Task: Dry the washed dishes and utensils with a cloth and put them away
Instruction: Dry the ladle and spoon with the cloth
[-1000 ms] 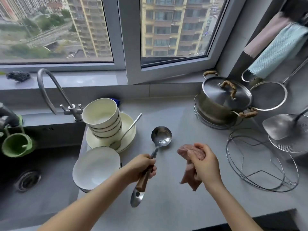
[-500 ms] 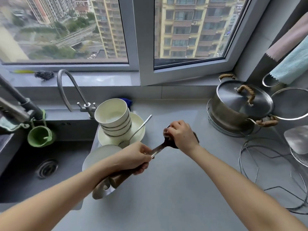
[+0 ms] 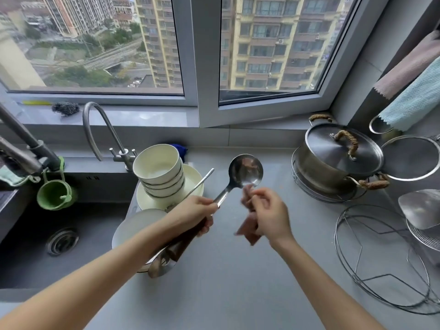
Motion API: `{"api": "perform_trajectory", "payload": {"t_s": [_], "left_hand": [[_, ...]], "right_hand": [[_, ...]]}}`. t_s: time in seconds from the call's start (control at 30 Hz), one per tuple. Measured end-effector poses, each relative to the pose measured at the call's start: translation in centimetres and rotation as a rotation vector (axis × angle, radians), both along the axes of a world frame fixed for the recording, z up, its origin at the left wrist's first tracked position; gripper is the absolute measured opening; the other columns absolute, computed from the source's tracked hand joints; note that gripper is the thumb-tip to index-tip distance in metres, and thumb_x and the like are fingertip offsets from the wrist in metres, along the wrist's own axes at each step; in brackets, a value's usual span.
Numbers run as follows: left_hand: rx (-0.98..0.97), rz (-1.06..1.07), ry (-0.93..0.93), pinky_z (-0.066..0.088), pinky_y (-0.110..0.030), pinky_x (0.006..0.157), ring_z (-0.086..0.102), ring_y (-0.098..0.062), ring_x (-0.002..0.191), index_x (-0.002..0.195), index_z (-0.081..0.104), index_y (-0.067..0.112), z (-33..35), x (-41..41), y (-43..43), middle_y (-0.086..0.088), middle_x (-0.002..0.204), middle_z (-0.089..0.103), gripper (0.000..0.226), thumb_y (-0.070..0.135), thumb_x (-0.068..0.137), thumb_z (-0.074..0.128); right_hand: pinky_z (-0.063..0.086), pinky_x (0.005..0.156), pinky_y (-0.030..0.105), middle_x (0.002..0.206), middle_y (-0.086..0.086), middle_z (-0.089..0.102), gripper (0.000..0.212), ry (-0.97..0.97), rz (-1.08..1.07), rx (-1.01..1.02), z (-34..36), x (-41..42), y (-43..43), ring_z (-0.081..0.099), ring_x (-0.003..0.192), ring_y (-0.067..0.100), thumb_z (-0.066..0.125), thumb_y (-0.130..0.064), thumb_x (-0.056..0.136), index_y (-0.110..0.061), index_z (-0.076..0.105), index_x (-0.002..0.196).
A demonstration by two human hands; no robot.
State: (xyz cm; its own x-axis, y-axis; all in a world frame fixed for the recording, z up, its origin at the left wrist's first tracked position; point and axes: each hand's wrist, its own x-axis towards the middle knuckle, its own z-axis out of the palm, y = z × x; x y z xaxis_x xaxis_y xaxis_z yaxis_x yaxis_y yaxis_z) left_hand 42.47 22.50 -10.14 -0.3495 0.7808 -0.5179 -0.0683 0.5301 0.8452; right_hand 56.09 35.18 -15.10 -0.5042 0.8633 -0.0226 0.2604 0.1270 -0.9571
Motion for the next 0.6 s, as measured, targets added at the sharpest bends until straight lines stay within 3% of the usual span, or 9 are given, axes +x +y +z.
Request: {"api": "perform_trajectory", "payload": {"t_s": [0.1,0.17,0.23,0.3,0.37,0.4,0.47,0.53,0.6], "left_hand": [[0.017,-0.029,0.041,0.031,-0.019,0.038,0.04,-0.015,0.039,0.083,0.049,0.005,0.0,0.4,0.4,-0.008,0.056,0.044,0.014,0.005,0.093,0.04],[0.007,-0.124,0.171,0.032,-0.019,0.039,0.04,-0.014,0.041,0.074,0.055,0.013,-0.1,1.6,0.6,-0.005,0.057,0.044,0.025,0.006,0.093,0.041],[-0.033,-0.241,0.376,0.033,-0.02,0.044,0.04,-0.011,0.047,0.073,0.057,0.025,0.0,2.8,1.0,0.004,0.057,0.043,0.027,0.012,0.093,0.042],[-0.049,-0.32,0.569,0.033,-0.022,0.049,0.04,-0.009,0.051,0.078,0.055,0.025,0.0,3.3,1.5,0.009,0.058,0.043,0.022,0.012,0.09,0.042],[-0.04,-0.319,0.611,0.036,-0.024,0.053,0.044,-0.013,0.055,0.09,0.056,0.023,-0.2,3.4,1.7,0.008,0.061,0.046,0.016,0.012,0.089,0.044],[-0.018,-0.275,0.546,0.038,-0.025,0.054,0.048,-0.015,0.057,0.098,0.056,0.021,-0.4,3.3,1.5,0.006,0.063,0.049,0.013,0.014,0.09,0.049],[0.004,-0.078,0.173,0.042,-0.024,0.051,0.053,-0.017,0.053,0.102,0.051,0.012,-0.1,2.8,0.9,-0.003,0.067,0.055,0.015,0.017,0.09,0.059],[-0.062,0.018,-0.278,0.044,-0.023,0.045,0.054,-0.018,0.049,0.094,0.049,0.006,0.7,2.3,0.2,-0.01,0.068,0.055,0.016,0.02,0.094,0.056],[-0.109,-0.012,-0.439,0.041,-0.02,0.04,0.05,-0.014,0.046,0.093,0.049,0.005,1.2,2.0,-0.3,-0.007,0.063,0.052,0.017,0.021,0.098,0.048]], "right_hand": [[0.035,0.037,0.021,0.084,0.008,0.063,0.009,0.224,-0.194,-0.526,2.4,0.6,1.4,0.053,0.052,0.019,0.048,-0.021,0.099,-0.019,0.052,0.107],[0.035,0.034,0.021,0.082,0.01,0.058,0.03,0.288,-0.171,-0.753,2.8,-0.4,1.5,0.052,0.045,0.019,0.051,-0.025,0.098,-0.013,0.045,0.124],[0.045,0.041,0.026,0.086,0.01,0.058,0.049,0.365,-0.183,-0.86,2.8,-2.1,0.6,0.058,0.056,0.018,0.058,-0.02,0.094,-0.009,0.036,0.137],[0.052,0.054,0.032,0.095,0.014,0.06,0.061,0.42,-0.295,-0.883,2.4,-3.4,-0.3,0.06,0.067,0.02,0.064,-0.004,0.088,-0.009,0.032,0.139],[0.052,0.049,0.028,0.091,0.019,0.061,0.059,0.459,-0.367,-0.884,2.7,-3.9,-0.5,0.061,0.056,0.018,0.06,0.011,0.08,-0.008,0.038,0.132],[0.05,0.043,0.025,0.082,0.017,0.06,0.051,0.487,-0.382,-0.889,2.9,-3.9,-0.4,0.059,0.046,0.016,0.056,0.016,0.078,-0.005,0.045,0.123],[0.049,0.042,0.023,0.068,0.012,0.06,0.034,0.58,-0.379,-0.913,3.3,-3.7,0.0,0.056,0.04,0.015,0.048,0.022,0.077,0.001,0.058,0.102],[0.052,0.053,0.029,0.068,0.01,0.063,0.033,0.712,-0.345,-0.971,3.4,-3.5,0.6,0.059,0.05,0.02,0.044,0.022,0.08,-0.003,0.063,0.088],[0.056,0.061,0.036,0.071,0.014,0.061,0.026,0.742,-0.301,-0.99,3.4,-3.2,0.9,0.059,0.06,0.025,0.045,0.018,0.084,0.0,0.062,0.088]]}}
